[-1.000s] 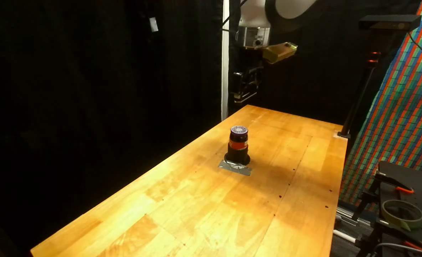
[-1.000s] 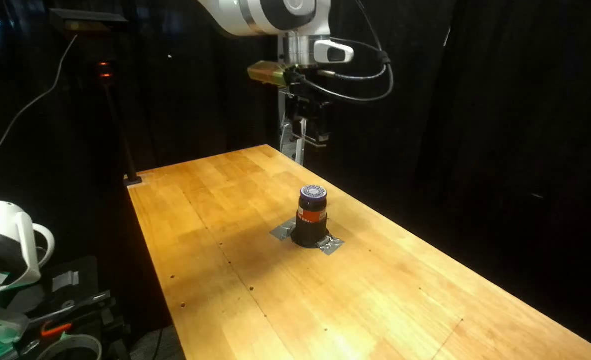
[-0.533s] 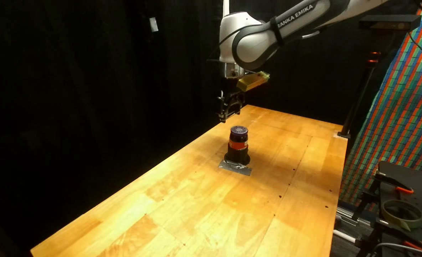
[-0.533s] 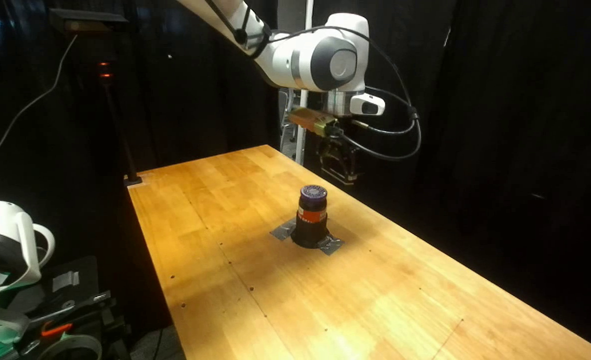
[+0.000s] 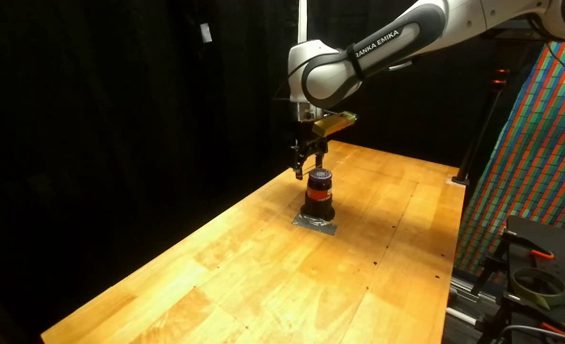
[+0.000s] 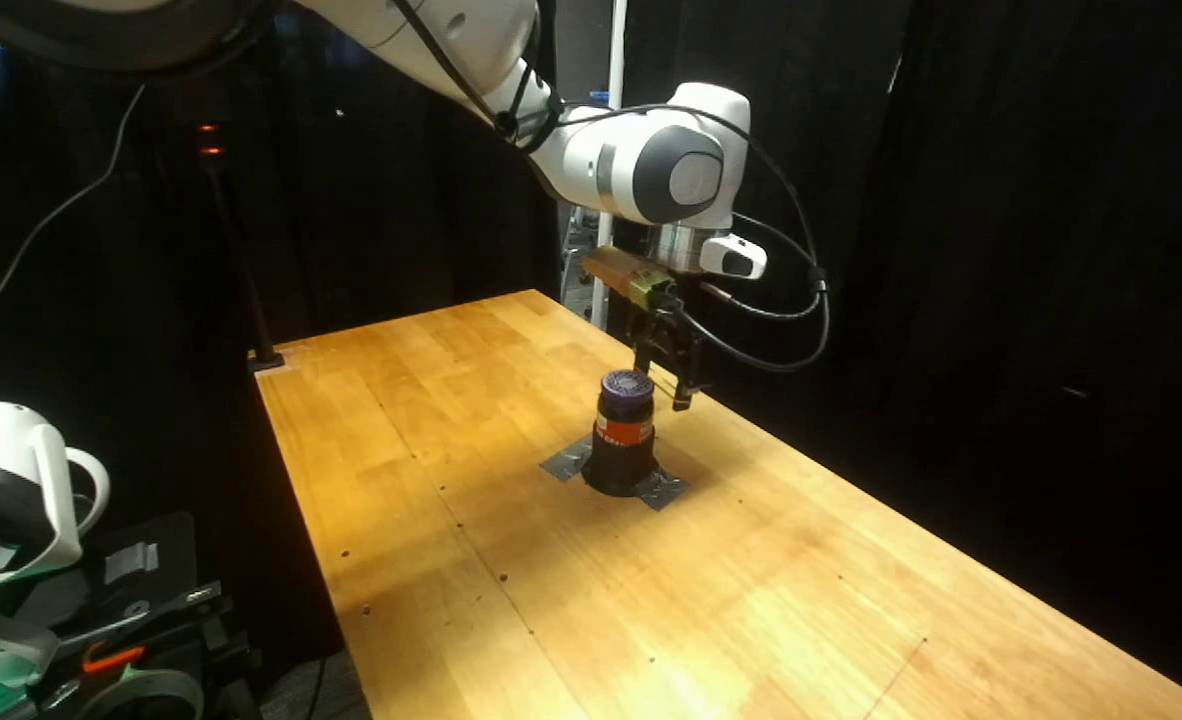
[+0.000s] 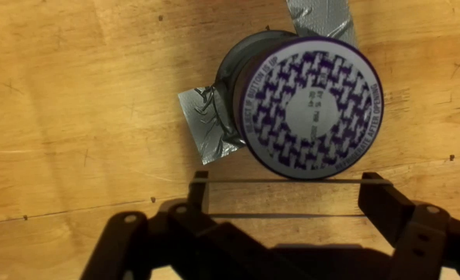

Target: Put a rubber band around the cup

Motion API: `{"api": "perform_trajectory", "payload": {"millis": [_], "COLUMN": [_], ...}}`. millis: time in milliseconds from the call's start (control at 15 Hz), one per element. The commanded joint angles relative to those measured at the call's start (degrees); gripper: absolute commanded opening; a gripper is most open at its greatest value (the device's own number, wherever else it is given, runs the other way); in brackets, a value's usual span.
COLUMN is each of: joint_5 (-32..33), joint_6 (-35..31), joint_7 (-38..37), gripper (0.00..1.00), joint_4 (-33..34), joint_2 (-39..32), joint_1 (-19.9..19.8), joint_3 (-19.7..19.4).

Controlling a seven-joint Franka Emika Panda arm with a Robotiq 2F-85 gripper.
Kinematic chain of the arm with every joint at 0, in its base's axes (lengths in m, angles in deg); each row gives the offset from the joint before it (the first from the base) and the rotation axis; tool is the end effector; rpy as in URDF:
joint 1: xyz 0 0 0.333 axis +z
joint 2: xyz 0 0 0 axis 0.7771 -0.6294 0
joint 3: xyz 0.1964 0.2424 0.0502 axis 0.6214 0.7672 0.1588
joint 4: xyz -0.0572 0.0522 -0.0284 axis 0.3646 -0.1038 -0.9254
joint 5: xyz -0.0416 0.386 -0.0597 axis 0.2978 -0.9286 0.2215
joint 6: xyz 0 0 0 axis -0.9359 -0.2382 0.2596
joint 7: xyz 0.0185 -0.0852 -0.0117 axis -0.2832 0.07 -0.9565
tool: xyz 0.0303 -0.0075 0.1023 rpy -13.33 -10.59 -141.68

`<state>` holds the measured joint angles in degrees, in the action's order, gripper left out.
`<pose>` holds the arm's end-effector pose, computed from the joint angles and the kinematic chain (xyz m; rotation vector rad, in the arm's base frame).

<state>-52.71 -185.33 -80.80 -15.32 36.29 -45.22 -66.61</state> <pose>0.7272 0.0999 0.2648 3.1077 -0.1364 -0.0971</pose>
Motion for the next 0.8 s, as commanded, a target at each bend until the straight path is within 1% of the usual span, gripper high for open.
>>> {"api": "perform_trajectory", "payload": {"millis": [0, 133, 267, 600, 733], "joint_5": [-2.16, -2.81, -2.84, -1.49, -1.61], "joint_6": [3.40, 4.82, 4.52, -1.82, -2.55], "joint_7": [-0.07, -0.30, -0.56, -0.98, -1.27], "gripper": [1.00, 1.00, 1.00, 1.00, 1.00], "joint_4": [-0.06, -0.89, -1.18, -1.93, -2.09], "joint_2": [1.40, 1.95, 2.20, 2.86, 3.19], "joint_1": [0.26, 0.16, 0.22, 0.97, 1.09], "joint_3": [-1.11, -1.26, -1.71, -2.71, -2.93]}}
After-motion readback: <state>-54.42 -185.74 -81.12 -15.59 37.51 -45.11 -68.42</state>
